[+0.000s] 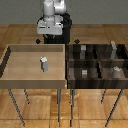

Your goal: Place the milk carton into the appropriate compartment.

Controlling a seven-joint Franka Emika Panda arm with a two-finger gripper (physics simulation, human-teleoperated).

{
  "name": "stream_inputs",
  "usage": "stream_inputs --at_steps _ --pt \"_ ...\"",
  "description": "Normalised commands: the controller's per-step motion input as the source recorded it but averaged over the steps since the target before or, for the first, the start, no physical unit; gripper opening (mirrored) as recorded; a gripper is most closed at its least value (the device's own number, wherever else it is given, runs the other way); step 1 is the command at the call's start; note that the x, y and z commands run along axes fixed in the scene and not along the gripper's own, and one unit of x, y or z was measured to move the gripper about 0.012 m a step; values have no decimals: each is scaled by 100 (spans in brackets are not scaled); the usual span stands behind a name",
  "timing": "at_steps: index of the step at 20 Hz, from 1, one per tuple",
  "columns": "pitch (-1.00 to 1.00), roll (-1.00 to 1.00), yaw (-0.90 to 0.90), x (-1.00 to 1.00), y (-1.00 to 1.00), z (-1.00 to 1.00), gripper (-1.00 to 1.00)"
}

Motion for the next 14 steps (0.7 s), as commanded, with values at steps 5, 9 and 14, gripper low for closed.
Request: stream_inputs --at_steps 5,9,14 --pt "0 0 0 0 0 0 100" --pt "0 0 0 0 0 0 100" --pt "0 0 0 0 -60 0 100"
